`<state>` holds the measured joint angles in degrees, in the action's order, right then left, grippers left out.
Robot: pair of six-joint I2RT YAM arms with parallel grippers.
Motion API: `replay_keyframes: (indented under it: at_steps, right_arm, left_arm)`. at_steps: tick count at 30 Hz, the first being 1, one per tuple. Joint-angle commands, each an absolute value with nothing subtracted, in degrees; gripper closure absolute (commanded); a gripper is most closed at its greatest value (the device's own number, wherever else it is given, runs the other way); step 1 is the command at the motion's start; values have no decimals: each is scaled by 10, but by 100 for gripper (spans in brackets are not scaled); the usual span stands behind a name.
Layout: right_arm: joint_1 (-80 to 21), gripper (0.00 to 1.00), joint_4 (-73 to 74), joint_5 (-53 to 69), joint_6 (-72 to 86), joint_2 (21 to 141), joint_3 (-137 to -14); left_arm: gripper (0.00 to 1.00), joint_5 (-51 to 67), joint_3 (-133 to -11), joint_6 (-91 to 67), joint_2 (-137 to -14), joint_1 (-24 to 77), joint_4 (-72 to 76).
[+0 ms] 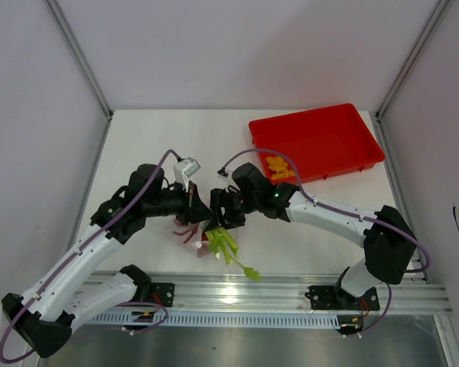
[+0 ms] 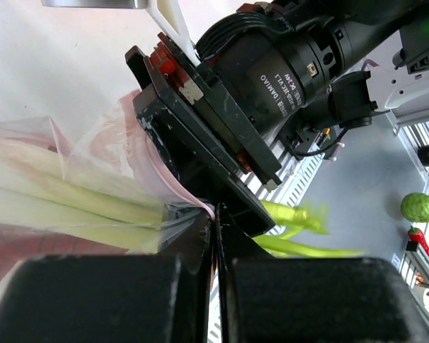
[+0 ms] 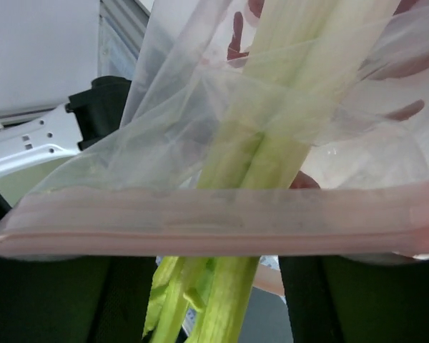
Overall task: Place the food in the zip-top bag and seal the zipper
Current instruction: Place the fake vegetable in the zipper food storage bag.
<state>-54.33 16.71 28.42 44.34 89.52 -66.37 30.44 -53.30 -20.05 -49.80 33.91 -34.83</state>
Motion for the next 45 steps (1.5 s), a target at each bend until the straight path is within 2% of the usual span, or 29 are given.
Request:
replay_keyframes:
  at_steps: [1,14,24,28,34,35,45]
  right_arm:
    - [-554,35,164,237,417,875,-668]
    - [-604,30,279,196,392,756,-598]
    - [-643,35,250,149,423,761,-564]
    - [-649,39,266,95,414,759,-561]
    - [-667,50,299,48,391,750,-561]
    - [-672,58,296,47,389,745,-553]
    - [-664,92,251,60,387,724,-526]
  left_arm:
    - [99,331,-544,-217,-491,346,-323]
    - [100,327,-544,-221,-516,346,-314]
    - [100,330,-555,-217,-520,346,-316]
    - [99,330,-555,-216,-520,346,-319]
    - [99,329,-555,-213,-519,347,-323]
    - [99,329,-554,-213,-520,346,-322]
    - [99,339,-548,-207,-521,347,-323]
